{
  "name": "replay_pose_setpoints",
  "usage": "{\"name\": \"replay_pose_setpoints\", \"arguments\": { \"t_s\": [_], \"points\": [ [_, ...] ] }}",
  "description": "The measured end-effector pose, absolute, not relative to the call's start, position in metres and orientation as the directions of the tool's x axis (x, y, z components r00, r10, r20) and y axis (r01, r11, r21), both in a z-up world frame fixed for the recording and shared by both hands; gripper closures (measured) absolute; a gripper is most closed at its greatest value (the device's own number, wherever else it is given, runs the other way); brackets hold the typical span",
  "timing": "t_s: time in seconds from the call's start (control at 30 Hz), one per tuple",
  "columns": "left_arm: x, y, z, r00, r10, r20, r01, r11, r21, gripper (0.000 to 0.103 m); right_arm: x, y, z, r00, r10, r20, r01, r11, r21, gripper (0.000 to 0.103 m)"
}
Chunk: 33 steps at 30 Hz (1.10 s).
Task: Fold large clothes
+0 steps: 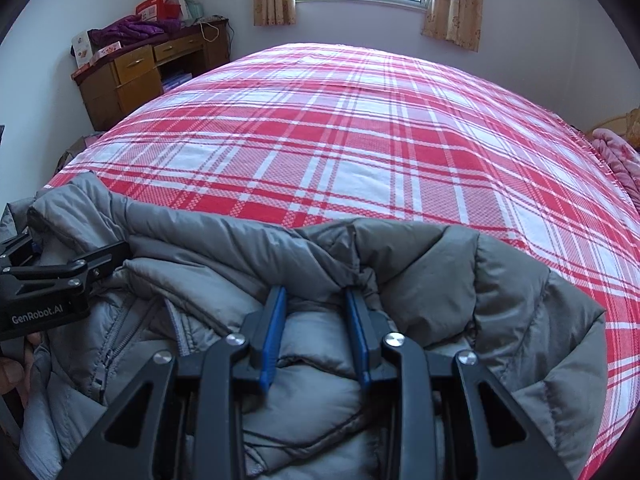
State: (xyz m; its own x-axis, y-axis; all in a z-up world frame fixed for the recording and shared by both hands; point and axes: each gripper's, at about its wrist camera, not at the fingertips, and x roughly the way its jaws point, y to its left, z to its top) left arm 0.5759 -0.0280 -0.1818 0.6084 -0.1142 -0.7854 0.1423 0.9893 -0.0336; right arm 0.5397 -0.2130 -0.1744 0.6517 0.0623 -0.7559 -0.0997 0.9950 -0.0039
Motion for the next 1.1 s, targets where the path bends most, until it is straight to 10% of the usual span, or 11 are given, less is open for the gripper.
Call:
{"name": "replay_pose_setpoints", "arguments": {
  "t_s": [0.1, 0.23, 1.1],
  "points": [
    [0.572, -0.022, -0.161, 0.604, -0.104, -0.790, 0.148, 0.989, -0.017, 0.010, 0.541, -0.217, -0.168, 0.640, 0.079, -0.764, -0.124, 0.992, -0.001, 0.065],
    [0.527, 0.007, -0.106, 0.678, -0.163, -0.717, 0.173, 0.983, -0.061, 0.010, 0.517, -0.232, -0.143, 0.681, 0.024, -0.732, -0.091, 0.995, -0.052, 0.020],
    [0.206, 0.115, -0.186, 0.514, -0.169, -0.841, 0.137, 0.984, -0.114, 0.010, 0.154, -0.344, -0.170, 0.590, 0.069, -0.804, 0.041, 0.993, 0.115, 0.019]
  ]
}}
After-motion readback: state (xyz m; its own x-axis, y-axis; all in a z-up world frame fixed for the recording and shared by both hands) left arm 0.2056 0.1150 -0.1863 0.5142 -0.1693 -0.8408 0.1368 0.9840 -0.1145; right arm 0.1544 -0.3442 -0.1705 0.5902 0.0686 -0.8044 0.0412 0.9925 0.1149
